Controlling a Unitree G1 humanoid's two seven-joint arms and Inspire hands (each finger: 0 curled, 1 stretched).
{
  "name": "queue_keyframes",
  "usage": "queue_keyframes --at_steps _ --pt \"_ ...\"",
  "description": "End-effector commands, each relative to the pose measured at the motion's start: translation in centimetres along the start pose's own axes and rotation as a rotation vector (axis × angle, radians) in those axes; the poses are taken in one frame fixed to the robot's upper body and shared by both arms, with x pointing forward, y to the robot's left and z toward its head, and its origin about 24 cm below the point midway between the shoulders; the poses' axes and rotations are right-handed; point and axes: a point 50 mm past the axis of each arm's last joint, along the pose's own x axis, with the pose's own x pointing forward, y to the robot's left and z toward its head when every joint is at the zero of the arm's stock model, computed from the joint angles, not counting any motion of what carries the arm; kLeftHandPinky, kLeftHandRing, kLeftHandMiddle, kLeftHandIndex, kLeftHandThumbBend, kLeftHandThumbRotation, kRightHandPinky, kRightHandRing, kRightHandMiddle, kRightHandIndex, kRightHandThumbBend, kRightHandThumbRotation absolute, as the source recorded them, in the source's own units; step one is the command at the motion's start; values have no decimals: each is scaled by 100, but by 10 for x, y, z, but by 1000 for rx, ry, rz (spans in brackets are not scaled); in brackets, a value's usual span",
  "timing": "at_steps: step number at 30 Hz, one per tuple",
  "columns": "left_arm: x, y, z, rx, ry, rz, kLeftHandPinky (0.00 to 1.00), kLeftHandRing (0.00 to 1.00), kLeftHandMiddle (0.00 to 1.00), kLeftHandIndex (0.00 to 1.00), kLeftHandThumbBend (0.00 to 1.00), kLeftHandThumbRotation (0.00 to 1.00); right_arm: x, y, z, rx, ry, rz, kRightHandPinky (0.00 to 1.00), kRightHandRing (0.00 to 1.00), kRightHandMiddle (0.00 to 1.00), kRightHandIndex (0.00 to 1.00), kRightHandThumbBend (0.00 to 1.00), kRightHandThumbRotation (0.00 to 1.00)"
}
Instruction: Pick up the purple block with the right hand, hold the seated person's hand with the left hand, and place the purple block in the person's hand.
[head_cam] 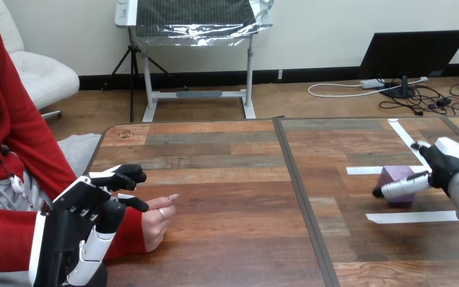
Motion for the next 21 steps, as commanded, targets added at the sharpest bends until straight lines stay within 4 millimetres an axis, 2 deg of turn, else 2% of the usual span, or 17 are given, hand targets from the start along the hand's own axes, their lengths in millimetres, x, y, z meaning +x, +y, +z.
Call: queue_keyframes --at_steps 1,14,21 --pt "-24 -1 -2 -11 65 19 45 67 66 49 89 56 1 -6 10 -7 -30 -28 69 88 94 92 99 27" --pt "-24 -1 -2 -20 67 19 45 67 65 49 90 55 1 1 9 -34 15 38 72 91 94 91 93 25" --pt "-24 -2 -2 -23 69 17 45 67 65 49 90 55 1 5 10 -53 7 45 71 88 91 89 89 22"
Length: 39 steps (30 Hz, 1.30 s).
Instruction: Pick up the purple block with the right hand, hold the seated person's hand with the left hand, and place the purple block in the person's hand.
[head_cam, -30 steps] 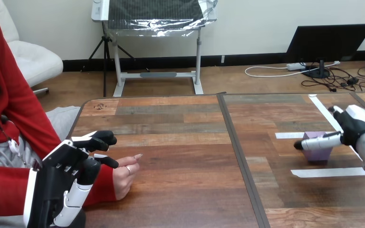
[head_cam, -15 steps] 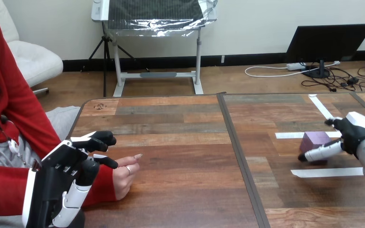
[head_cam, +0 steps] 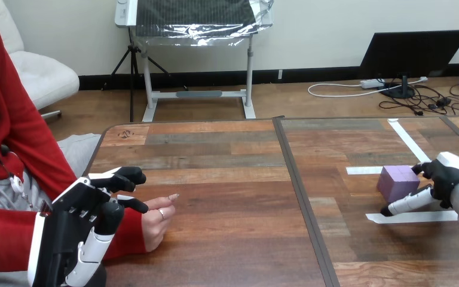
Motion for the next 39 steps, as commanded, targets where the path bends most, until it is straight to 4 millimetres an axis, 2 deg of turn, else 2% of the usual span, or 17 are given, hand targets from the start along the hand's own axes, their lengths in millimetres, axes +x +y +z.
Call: queue_keyframes --at_steps 1,10,17,29,39 --pt "-23 -4 -3 -21 64 25 45 67 65 49 90 55 0 -4 19 -14 -62 -19 70 87 91 89 89 21" --pt "-24 -4 -4 -14 66 34 45 66 65 49 91 56 0 1 21 -110 -69 -10 74 89 88 86 85 26" --pt "-24 -4 -4 -11 63 31 45 66 65 50 90 57 0 4 22 -28 -81 6 74 91 88 86 82 24" --pt "-25 -3 -4 -9 66 33 45 66 65 50 89 57 1 8 26 25 -86 16 68 84 87 87 79 22" --pt "-25 -2 -3 -6 67 39 44 66 64 49 92 56 1 9 29 71 -100 -3 73 87 90 88 78 23"
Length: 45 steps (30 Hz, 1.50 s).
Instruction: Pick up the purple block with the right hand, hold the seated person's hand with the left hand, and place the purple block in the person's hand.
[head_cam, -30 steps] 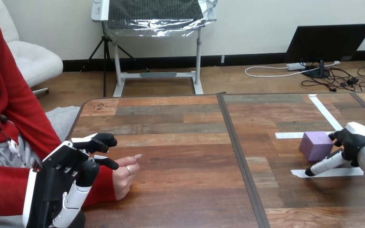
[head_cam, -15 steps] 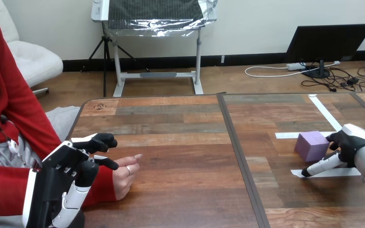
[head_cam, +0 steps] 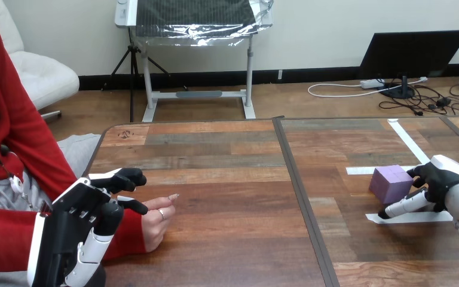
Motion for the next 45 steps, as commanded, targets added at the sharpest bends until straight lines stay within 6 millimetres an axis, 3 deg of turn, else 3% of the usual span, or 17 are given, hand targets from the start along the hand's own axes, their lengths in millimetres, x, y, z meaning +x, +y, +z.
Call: queue_keyframes --at_steps 1,20,32,45 --pt "-24 -3 -3 -14 62 39 44 66 64 49 92 56 1 2 26 60 -82 -22 74 88 90 88 78 23" --pt "-24 -3 -4 -36 66 29 43 67 64 49 92 50 1 -1 33 161 -77 -66 79 90 93 90 78 29" --pt "-24 -3 -4 -39 62 30 44 68 64 49 91 45 1 -4 38 150 -77 -93 76 87 90 88 84 41" --pt "-25 -3 -4 -50 62 37 44 68 65 48 95 41 0 -6 46 204 -111 -124 69 81 85 85 87 36"
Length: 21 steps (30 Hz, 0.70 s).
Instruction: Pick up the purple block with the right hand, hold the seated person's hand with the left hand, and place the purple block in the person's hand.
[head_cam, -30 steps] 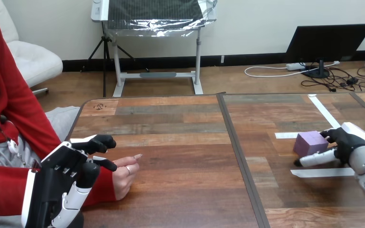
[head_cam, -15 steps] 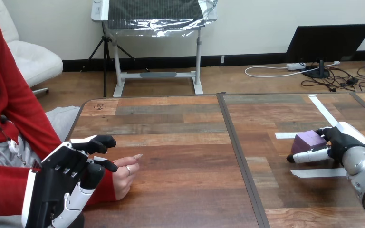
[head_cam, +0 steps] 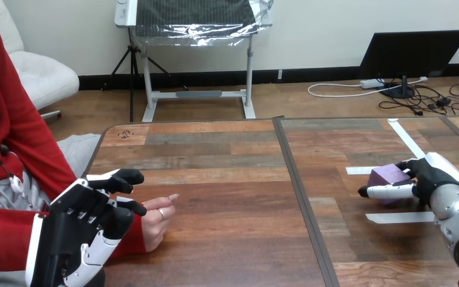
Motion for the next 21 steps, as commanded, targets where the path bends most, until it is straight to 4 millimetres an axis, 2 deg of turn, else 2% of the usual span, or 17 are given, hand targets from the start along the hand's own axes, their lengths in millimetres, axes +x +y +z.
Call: queue_keyframes --at_steps 1,6,15,21 --pt "-24 -4 -4 -24 62 38 44 68 65 48 95 41 0 -13 35 29 -109 -63 68 80 84 85 87 35" --pt "-24 -4 -3 -18 60 40 43 68 65 48 95 41 0 -13 38 30 -127 -75 64 76 81 81 86 28" --pt "-25 -4 -3 -7 57 51 43 68 64 47 95 41 -1 -10 43 10 -140 -96 59 70 74 73 83 9" --pt "-26 -3 -3 -3 61 62 43 68 64 47 96 41 -1 -8 43 11 -146 -102 57 66 70 69 82 2"
